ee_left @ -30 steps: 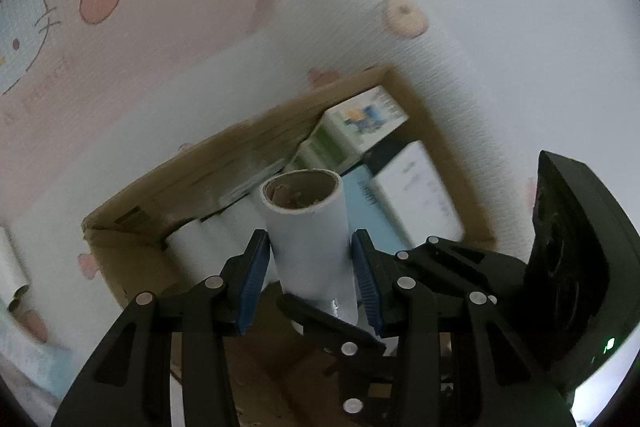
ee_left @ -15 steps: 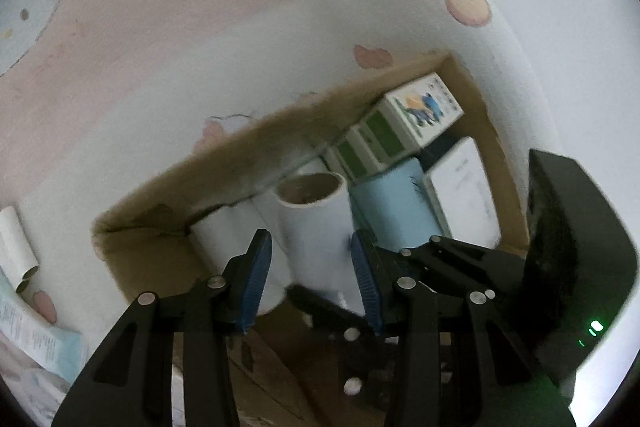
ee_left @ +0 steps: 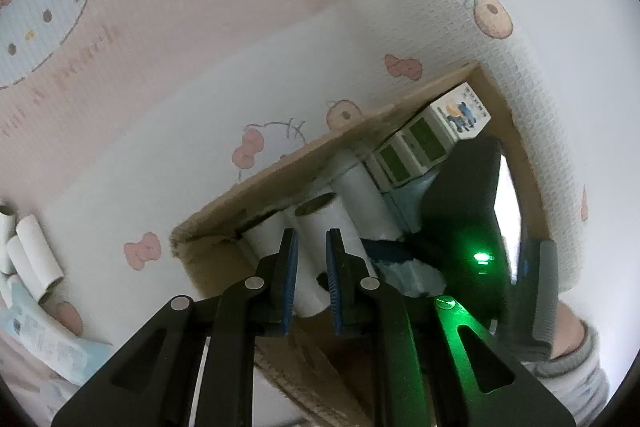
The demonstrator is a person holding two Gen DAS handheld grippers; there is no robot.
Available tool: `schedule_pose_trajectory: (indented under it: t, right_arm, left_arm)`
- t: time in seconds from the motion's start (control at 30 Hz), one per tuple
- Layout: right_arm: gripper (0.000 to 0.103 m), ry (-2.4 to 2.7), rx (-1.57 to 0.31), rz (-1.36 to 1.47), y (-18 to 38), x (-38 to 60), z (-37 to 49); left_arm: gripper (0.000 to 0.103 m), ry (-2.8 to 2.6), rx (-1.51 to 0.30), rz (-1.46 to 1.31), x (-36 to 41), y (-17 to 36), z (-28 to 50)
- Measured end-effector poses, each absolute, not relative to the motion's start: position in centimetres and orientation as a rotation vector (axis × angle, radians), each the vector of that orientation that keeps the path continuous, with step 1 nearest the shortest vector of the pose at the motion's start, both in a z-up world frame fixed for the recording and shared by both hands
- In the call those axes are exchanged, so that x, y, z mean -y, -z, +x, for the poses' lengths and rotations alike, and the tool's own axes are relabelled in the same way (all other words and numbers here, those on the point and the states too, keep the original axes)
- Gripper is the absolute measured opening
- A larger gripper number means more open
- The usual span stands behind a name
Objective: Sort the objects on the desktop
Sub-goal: 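Lower the tube beside the white rolls with the right gripper while the left gripper opens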
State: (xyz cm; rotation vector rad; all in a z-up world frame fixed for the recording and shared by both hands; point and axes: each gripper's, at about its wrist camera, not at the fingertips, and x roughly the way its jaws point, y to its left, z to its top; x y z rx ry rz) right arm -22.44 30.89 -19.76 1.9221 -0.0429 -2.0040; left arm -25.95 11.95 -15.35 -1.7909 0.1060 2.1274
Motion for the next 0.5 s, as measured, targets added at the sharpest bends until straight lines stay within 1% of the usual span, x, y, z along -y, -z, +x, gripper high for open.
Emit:
schedule_pose_trajectory:
  t: [0.03, 0.1, 0.23, 0.37, 0.4, 0.47, 0.5]
  right_arm:
    - [0.040, 2.003, -0.016, 1.938, 20.1, -30.4, -22.6]
    - [0.040, 1.996, -0.059, 1.973, 20.6, -30.0, -23.0]
    - [0.040, 1.949, -0.045, 1.988, 20.5, -30.3, -23.6]
    - [0.040, 1.947, -0.050, 1.986, 20.3, -30.4, -23.4]
    - [0.040, 1.946, -0.045, 1.989, 20.3, -30.5, -23.4]
    - [0.040, 1.956, -0.043, 1.994, 19.9, -30.6, -23.3]
    - [0.040, 1.968, -0.046, 1.988, 19.5, -30.8, -23.2]
  left_arm:
    - [0.016, -2.125, -0.115, -1.787, -11.9, 15.3, -26.0]
    - [0.016, -2.121, -0.127, -1.786, -11.7, 15.4, -26.1]
    - [0.016, -2.109, -0.145, -1.777, -11.4, 15.2, -26.3]
    - [0.017, -2.099, -0.208, -1.769, -11.6, 15.0, -25.9]
    - [0.018, -2.094, -0.221, -1.769, -11.6, 15.0, -25.6]
    - [0.026, -2.079, -0.254, -1.770, -11.9, 14.8, -25.1]
    - [0.036, -2.071, -0.263, -1.766, -12.1, 14.6, -25.0]
